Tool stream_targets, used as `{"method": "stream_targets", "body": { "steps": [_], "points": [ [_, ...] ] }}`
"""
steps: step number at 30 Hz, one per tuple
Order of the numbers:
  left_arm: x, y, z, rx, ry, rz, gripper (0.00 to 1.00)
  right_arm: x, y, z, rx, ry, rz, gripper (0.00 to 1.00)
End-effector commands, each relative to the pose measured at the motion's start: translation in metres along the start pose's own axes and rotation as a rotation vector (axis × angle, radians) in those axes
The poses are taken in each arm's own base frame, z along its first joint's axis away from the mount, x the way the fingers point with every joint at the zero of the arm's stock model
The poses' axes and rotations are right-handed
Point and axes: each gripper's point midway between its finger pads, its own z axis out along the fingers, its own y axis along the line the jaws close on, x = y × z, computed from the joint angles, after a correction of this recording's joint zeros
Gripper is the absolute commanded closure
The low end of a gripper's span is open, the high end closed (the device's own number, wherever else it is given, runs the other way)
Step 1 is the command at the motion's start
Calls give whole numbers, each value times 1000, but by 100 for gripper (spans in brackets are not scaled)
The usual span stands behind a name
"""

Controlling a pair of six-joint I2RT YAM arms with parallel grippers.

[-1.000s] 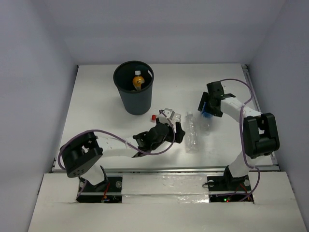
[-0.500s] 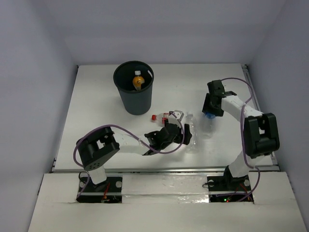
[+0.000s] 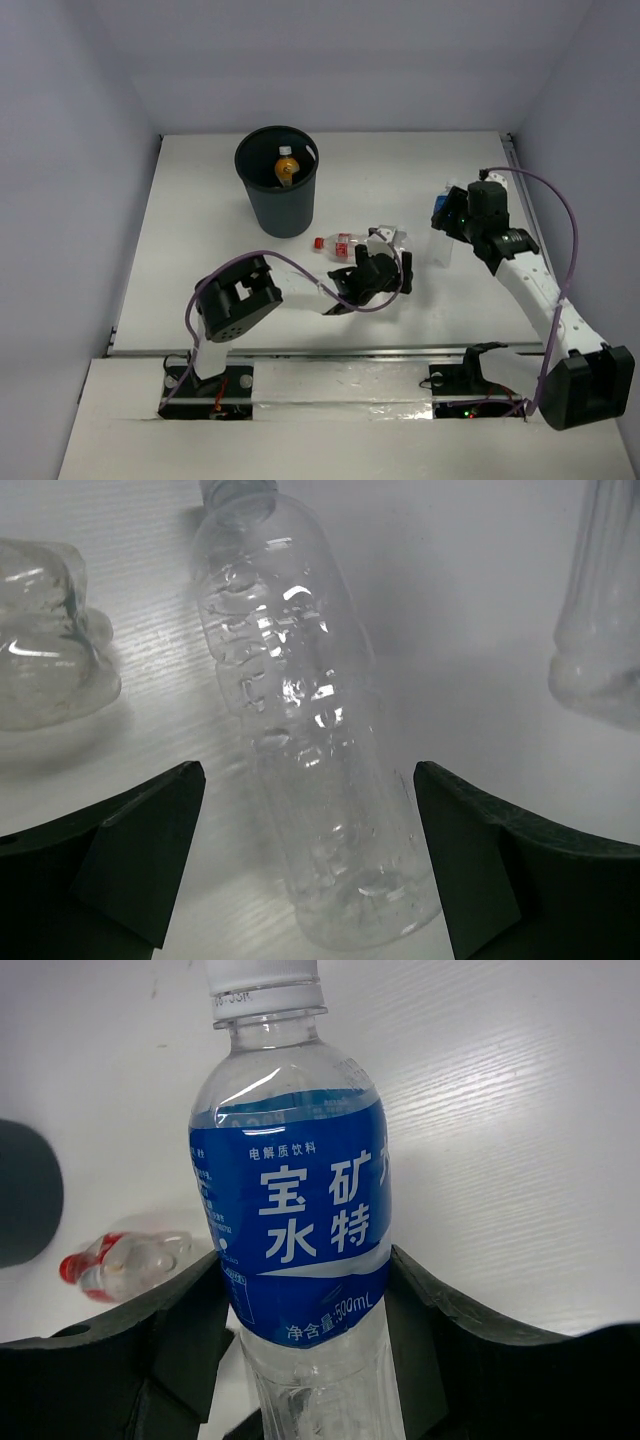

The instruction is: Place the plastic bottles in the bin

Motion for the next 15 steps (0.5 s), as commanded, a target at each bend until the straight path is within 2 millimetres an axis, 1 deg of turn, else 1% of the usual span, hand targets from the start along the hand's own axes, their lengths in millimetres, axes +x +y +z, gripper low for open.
{"method": "stream_targets", "body": {
  "steps": [1, 3, 4, 5, 6, 8, 9, 11, 12, 13, 15],
  "points": [
    [-14, -4, 11, -55, -37, -8, 16, -10, 19, -13, -123, -60, 39, 44],
    [-9, -5, 18, -58, -23, -8, 15, -14, 16, -22, -126, -87, 36, 44],
    [-3, -6, 22, -52, -7, -6, 15, -14, 16, -24, -131, -96, 39, 44],
    [-1, -7, 25, -50, -2, -7, 15, -17, 18, -28, -147, -110, 43, 44],
    [-2, -11, 28, -46, -2, -12, 16, -23, 20, -37, -166, -136, 53, 44],
    [3, -11, 34, -54, 9, -9, 20, -32, 22, -46, -176, -171, 59, 44],
    [5, -10, 35, -59, 15, -7, 27, -34, 21, -50, -171, -178, 58, 44],
    [7, -9, 35, -58, 18, -11, 38, -49, 21, -65, -178, -236, 68, 43],
    [8, -10, 34, -50, 18, -16, 47, -53, 21, -71, -182, -258, 74, 43],
    [4, -13, 31, -32, 14, -23, 51, -61, 21, -80, -191, -294, 84, 43],
    [1, -15, 25, -13, 9, -31, 57, -75, 28, -93, -229, -339, 95, 43]
  ]
}}
